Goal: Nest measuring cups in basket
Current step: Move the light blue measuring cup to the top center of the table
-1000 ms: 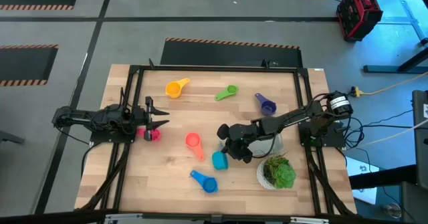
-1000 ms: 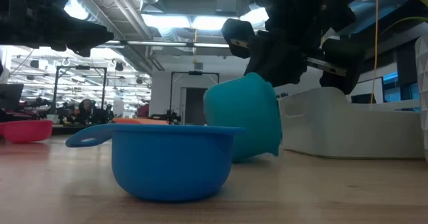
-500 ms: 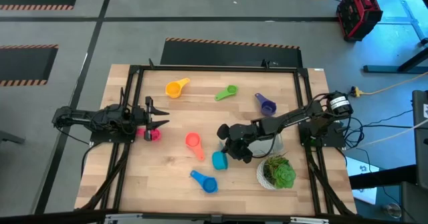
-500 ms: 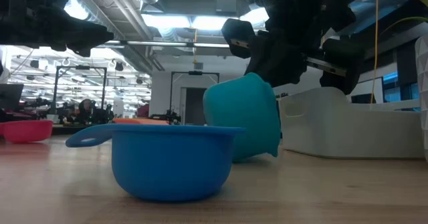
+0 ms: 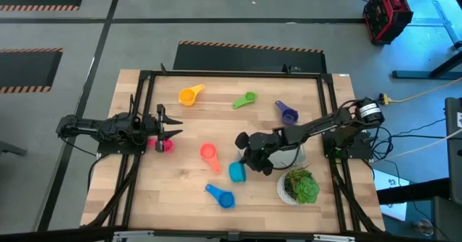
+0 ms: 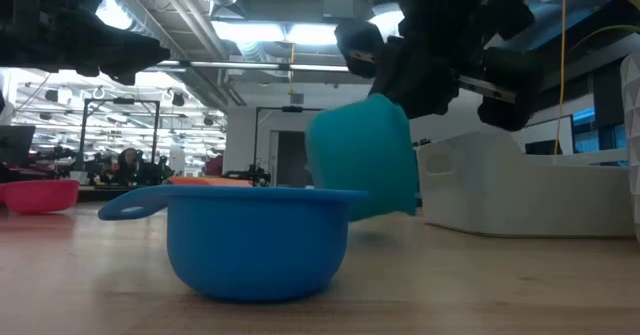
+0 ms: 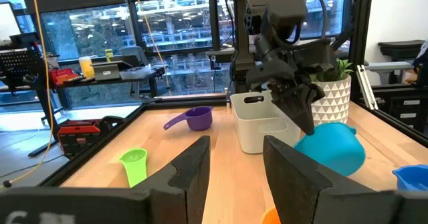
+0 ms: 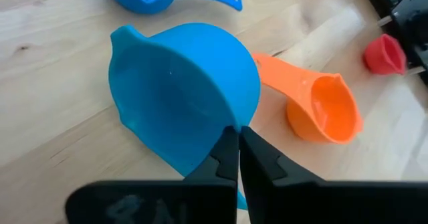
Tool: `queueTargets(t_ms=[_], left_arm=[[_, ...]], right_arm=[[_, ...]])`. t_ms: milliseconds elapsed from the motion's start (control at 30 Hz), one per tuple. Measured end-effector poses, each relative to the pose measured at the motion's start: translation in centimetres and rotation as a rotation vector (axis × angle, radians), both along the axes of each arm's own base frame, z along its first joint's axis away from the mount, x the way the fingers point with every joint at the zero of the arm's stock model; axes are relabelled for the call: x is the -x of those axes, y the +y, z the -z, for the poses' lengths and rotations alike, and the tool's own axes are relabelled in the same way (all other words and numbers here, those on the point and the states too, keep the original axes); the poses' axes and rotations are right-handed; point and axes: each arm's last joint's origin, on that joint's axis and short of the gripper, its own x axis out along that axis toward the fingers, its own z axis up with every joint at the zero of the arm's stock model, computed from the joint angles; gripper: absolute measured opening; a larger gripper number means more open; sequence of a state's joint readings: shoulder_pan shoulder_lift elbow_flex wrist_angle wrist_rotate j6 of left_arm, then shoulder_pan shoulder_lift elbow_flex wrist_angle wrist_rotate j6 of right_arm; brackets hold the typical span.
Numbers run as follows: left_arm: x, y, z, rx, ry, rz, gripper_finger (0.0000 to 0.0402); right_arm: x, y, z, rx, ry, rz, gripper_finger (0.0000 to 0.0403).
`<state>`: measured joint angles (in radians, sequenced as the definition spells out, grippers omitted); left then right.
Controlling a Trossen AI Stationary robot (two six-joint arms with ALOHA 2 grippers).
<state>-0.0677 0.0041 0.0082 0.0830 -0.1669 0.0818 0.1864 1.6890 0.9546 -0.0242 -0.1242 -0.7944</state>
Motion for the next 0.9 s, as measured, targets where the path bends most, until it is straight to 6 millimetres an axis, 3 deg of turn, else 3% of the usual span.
queueTargets(t_ms=[533,900], left_arm=[[0.0,0.0,0.0,0.0,0.0,0.0,0.0133],[0.0,0.0,0.0,0.0,0.0,0.0,0.0133]], right_arm=[[-0.8,0.1,-2.5,-0.049,-0.039,0.038,0.0005],[-1.1,0.2,-4.3,-0.034,0.035,0.039,0.0005]])
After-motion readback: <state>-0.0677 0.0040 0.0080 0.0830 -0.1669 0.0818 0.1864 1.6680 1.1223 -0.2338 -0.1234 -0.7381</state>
